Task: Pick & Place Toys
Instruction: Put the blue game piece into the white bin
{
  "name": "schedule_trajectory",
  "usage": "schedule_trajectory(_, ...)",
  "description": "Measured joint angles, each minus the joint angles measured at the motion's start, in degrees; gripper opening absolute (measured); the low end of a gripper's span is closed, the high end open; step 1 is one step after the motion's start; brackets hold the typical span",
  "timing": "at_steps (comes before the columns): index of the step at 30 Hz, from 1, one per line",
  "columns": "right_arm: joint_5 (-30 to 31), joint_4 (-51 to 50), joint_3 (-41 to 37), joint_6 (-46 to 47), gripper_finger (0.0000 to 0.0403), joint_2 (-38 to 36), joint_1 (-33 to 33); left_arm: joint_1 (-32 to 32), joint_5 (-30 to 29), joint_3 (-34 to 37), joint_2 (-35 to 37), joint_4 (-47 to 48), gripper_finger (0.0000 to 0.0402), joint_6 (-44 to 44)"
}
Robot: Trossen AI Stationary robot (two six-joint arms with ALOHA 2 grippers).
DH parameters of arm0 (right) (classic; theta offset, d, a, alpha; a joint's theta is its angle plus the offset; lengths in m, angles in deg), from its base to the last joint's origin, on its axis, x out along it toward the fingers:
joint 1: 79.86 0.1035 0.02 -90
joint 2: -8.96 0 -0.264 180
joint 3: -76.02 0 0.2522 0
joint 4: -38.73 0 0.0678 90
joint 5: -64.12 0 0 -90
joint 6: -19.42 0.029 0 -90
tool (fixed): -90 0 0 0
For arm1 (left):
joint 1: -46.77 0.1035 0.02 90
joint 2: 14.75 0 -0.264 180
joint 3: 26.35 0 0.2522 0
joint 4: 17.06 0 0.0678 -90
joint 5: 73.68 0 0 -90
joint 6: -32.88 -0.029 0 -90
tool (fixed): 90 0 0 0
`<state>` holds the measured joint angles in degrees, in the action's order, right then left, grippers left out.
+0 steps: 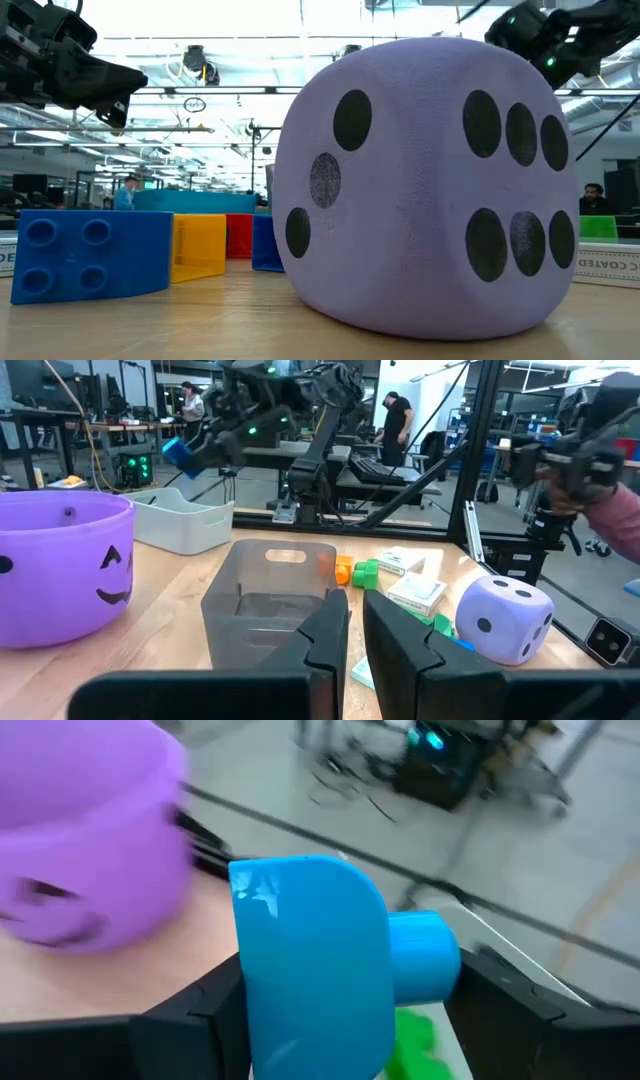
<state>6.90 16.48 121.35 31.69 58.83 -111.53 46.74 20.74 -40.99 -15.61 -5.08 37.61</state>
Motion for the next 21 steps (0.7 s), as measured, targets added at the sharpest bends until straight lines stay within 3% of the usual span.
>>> schedule_trajectory(3,-0.8,-0.1,-0.81,-0.71,0.0242,1.74,-3.92,-0.02,0.0,0.0,0.0,0.0,0.0042,0.0)
schedule_trajectory(9,-8.99,0.13,-4.01,1.11,0.0246,4.56,-9.41,0.0,0.0,0.0,-0.01,0.0,0.0042,0.0)
schedule_trajectory(21,-9.06,0.09,-6.9,0.55,0.0247,4.8,-9.93,-0.01,0.0,0.0,0.01,-0.02,0.0042,0.0)
